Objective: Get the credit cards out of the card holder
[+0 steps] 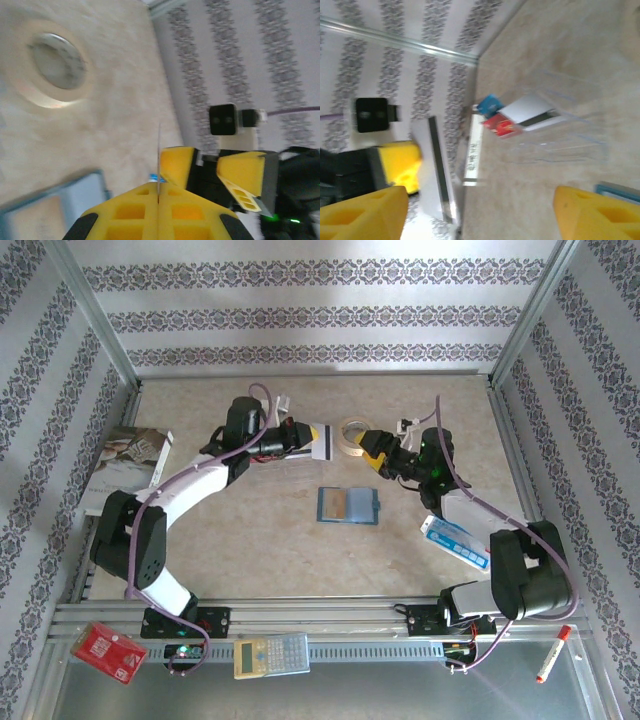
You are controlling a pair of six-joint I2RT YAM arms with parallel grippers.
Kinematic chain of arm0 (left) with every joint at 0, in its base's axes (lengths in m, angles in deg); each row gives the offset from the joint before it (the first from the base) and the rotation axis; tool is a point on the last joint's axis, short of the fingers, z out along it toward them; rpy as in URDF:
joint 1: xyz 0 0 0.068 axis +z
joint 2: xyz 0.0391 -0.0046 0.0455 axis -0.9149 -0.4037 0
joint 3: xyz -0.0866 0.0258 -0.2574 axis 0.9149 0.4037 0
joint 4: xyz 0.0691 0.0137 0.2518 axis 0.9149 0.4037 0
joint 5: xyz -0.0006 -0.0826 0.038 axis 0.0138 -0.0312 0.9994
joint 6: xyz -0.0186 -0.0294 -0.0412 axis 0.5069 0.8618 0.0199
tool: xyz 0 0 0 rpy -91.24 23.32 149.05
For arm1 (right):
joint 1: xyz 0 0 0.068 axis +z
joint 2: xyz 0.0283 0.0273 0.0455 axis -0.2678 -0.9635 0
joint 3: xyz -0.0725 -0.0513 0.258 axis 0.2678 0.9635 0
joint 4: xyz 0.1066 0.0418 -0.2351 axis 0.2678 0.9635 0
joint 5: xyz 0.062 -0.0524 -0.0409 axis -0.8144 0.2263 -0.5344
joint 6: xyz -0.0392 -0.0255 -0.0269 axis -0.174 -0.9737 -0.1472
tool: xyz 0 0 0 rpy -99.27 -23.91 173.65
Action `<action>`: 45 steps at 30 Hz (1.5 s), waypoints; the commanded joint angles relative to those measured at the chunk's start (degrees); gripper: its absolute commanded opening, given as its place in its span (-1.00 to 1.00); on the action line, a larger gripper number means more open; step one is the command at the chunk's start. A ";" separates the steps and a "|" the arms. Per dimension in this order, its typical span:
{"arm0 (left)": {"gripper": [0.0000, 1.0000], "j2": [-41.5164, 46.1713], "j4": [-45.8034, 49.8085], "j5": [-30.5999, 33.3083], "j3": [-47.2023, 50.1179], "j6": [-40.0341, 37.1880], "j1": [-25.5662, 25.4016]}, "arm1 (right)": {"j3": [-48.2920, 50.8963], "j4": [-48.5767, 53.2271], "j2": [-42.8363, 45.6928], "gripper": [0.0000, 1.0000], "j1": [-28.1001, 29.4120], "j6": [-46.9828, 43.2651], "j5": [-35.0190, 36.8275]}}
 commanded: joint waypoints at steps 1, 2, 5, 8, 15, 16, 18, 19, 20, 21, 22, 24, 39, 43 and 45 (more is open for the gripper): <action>-1.00 -0.50 26.17 9.82 -9.59 -25.98 0.57 | 0.64 8.89 2.54 0.70 -0.03 -7.98 4.04; -1.00 -1.38 28.62 11.02 -11.49 -30.04 0.53 | 0.64 10.01 2.96 0.74 -0.08 -8.95 4.63; -1.00 -4.12 33.22 14.59 -15.89 -41.60 0.51 | 0.56 13.95 4.63 0.92 0.00 -12.10 6.97; -1.00 -6.73 36.65 19.01 -19.66 -52.36 0.37 | 0.64 15.95 6.29 0.96 0.01 -14.39 7.96; -1.00 -10.70 40.73 22.25 -26.23 -74.56 0.14 | 1.01 19.24 8.75 0.97 -0.07 -16.13 9.20; -1.00 -11.59 41.95 21.70 -27.47 -77.74 0.23 | 1.16 19.24 8.84 0.96 -0.18 -15.99 9.20; -1.00 -13.66 45.81 21.82 -30.22 -82.96 0.22 | 1.34 19.33 9.00 0.96 -0.16 -15.53 9.15; -1.00 -15.14 48.61 21.68 -32.49 -85.48 0.16 | 1.49 19.33 9.21 0.96 -0.14 -15.27 9.20; -1.00 -16.64 51.58 21.38 -34.63 -87.56 0.17 | 1.69 19.33 9.45 0.96 -0.14 -15.01 9.37; -1.00 -17.84 53.91 20.77 -36.30 -89.26 0.15 | 1.86 19.33 9.61 0.96 -0.20 -14.85 9.54; -1.00 -18.96 55.95 19.95 -37.90 -90.86 0.20 | 1.96 19.33 9.87 0.96 -0.29 -14.67 9.68; -1.00 -20.73 58.51 18.26 -40.11 -93.31 0.14 | 2.05 19.64 10.24 0.96 -0.26 -14.39 9.90; -1.00 -34.89 73.88 18.54 -58.94 -102.06 -0.79 | 1.97 20.83 11.23 0.96 -0.36 -12.18 10.88; -1.00 -36.56 73.32 21.92 -60.07 -103.32 -1.36 | 1.57 20.74 10.62 0.96 -0.34 -11.80 10.17; -1.00 -37.10 72.69 22.76 -60.59 -103.50 -1.42 | 1.52 20.74 10.60 0.96 -0.36 -11.78 10.08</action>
